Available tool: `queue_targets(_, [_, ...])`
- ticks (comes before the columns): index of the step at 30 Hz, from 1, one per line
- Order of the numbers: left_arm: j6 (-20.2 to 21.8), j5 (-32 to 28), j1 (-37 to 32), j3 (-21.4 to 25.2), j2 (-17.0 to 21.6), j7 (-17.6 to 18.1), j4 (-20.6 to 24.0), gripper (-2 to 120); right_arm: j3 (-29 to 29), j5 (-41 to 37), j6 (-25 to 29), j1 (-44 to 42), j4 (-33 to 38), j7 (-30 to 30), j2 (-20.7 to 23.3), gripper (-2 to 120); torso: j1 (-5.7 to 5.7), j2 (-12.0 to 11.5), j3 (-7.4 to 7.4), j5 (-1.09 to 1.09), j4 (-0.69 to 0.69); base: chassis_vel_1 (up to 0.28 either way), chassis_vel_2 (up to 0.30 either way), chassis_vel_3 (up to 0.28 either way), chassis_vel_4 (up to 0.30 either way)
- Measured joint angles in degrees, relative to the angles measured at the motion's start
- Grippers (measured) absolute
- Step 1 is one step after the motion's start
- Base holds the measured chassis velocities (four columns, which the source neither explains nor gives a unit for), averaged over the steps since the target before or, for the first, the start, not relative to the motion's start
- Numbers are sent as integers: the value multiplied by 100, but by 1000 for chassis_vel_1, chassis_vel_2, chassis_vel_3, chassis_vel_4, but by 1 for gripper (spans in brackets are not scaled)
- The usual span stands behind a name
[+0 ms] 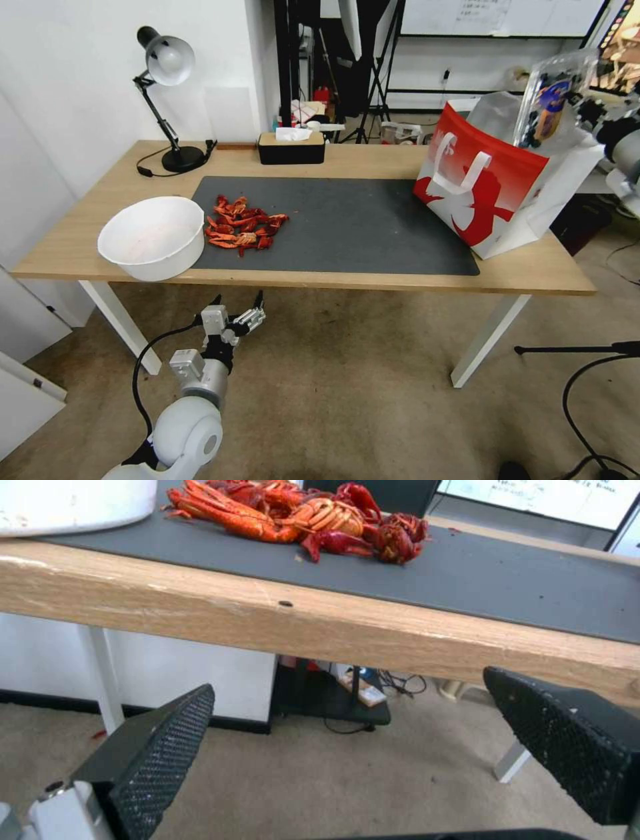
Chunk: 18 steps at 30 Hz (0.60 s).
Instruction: Close the takeout container lid, then place the container into the takeout bag.
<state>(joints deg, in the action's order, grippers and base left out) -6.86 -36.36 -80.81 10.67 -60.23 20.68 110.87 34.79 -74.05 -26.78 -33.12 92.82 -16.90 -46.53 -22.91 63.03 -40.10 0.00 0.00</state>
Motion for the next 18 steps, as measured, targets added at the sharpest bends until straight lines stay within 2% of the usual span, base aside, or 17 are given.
queue_targets(2, [3,-1,1,2,-12,0,0,100,-27,-24,-2,26,-36,-21,-37,32,0,0,0,0,1,0,0,0,0])
queue_targets(6, [5,-5,4,9,-17,0,-2,100,-52,-34,-4,54,-51,-33,-45,41,0,0,0,-1,1,0,0,0,0])
queue_targets(9, [6,-14,5,19,-39,0,-8,100,-130,-17,-2,68,-14,-32,-53,58,0,0,0,0,0,0,0,0,0])
queue_targets(11, [6,-14,4,20,-49,-1,-8,100,-140,-16,6,65,10,-18,-59,61,-1,0,0,0,0,0,0,0,0])
queue_targets(13, [6,-12,-4,20,-86,-2,-8,100,-161,-39,79,32,155,79,-67,73,0,0,0,0,0,0,0,0,0])
queue_targets(14, [6,-12,-4,20,-86,-2,-8,100,-161,-39,79,32,155,79,-67,73,0,0,0,0,0,0,0,0,0])
queue_targets(16, [5,-6,-8,20,-113,-15,-8,100,-184,-64,142,-28,336,167,-59,80,-1,0,0,-1,0,0,0,0,0])
queue_targets(17, [-2,1,-13,21,-130,-37,-11,100,-206,-69,179,-113,522,216,-35,88,0,0,0,-1,0,0,0,0,0])
queue_targets(18, [-2,1,-13,21,-130,-37,-11,100,-206,-69,179,-113,522,216,-35,88,0,0,0,-1,0,0,0,0,0])
